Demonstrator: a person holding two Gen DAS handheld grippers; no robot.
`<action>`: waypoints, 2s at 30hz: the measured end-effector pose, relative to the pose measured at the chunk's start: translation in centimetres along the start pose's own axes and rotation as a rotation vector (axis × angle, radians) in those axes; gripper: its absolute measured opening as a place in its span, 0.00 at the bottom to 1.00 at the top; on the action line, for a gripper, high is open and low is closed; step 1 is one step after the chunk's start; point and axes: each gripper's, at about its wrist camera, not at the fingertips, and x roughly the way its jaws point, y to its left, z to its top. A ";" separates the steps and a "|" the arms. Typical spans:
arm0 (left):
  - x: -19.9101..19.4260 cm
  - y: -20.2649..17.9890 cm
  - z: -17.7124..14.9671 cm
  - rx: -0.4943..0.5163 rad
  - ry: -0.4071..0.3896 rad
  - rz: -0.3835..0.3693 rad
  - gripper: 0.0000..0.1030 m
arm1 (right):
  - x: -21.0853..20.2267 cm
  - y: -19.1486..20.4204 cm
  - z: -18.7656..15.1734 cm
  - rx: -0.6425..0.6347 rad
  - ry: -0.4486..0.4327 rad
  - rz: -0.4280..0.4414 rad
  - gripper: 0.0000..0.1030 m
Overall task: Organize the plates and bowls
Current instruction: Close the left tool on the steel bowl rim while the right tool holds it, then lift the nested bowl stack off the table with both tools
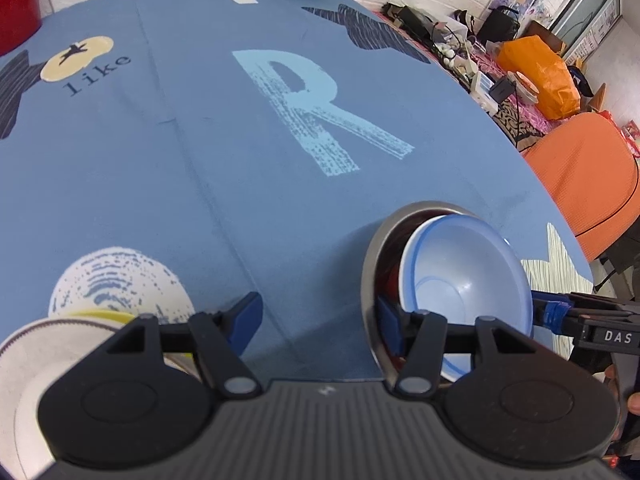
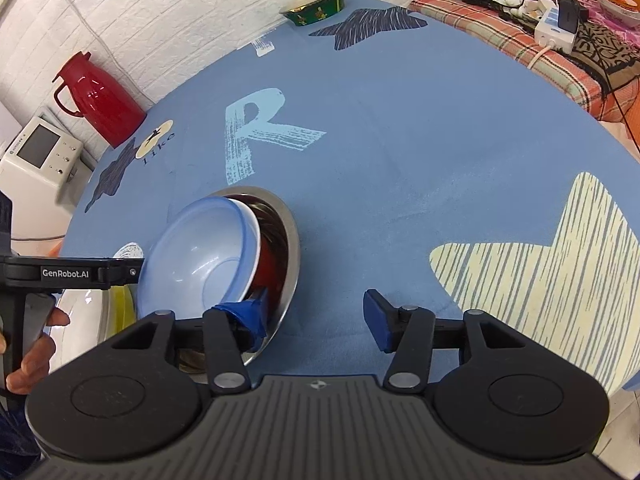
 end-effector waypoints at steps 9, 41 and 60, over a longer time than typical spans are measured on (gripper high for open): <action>-0.1 0.2 -0.4 -0.038 -0.011 0.000 0.54 | 1.0 -0.2 0.3 -0.034 0.003 -0.013 0.49; -0.7 -1.3 -2.2 -0.085 -0.078 -0.104 0.00 | 0.7 1.5 -0.6 -0.146 -0.098 -0.022 0.13; -0.9 -0.9 -2.6 -0.158 -0.081 -0.128 0.00 | 1.4 -0.8 -0.3 0.125 0.012 0.146 0.09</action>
